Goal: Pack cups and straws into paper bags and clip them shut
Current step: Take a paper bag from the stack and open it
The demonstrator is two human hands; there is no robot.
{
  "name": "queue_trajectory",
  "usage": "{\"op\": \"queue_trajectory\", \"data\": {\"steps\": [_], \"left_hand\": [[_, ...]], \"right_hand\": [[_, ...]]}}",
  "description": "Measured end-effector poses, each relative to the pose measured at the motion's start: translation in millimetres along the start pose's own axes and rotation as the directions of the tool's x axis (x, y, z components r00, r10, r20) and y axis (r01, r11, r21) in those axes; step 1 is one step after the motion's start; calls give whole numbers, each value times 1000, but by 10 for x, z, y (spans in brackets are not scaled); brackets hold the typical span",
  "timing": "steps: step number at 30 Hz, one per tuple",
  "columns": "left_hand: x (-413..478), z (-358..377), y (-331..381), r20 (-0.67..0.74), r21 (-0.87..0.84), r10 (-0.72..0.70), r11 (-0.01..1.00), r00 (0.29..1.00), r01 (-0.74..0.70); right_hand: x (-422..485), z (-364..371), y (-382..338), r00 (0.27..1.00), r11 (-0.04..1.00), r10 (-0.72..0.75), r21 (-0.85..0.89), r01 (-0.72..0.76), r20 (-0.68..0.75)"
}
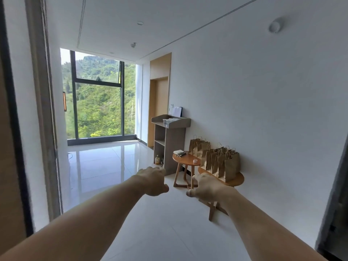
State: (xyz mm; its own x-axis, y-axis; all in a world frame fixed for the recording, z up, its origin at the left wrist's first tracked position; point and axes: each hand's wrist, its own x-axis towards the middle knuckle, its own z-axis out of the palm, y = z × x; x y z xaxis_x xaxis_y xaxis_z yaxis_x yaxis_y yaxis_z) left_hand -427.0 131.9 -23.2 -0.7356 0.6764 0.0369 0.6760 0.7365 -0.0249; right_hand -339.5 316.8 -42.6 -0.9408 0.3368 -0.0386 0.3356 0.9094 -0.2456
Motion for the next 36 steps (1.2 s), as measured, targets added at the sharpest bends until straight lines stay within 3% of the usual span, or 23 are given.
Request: {"op": "queue_trajectory", "data": {"steps": [15, 27, 36], "left_hand": [[2660, 81, -596, 3, -61, -78, 995, 997, 78], [4924, 220, -2052, -19, -96, -45, 994, 999, 43], [6589, 533, -2649, 10, -116, -24, 993, 1000, 25]], "right_hand": [[2785, -179, 344, 996, 997, -71, -20, 72, 58], [5231, -253, -83, 999, 999, -31, -23, 32, 12], [6970, -161, 8, 999, 1000, -10, -11, 10, 48]]}}
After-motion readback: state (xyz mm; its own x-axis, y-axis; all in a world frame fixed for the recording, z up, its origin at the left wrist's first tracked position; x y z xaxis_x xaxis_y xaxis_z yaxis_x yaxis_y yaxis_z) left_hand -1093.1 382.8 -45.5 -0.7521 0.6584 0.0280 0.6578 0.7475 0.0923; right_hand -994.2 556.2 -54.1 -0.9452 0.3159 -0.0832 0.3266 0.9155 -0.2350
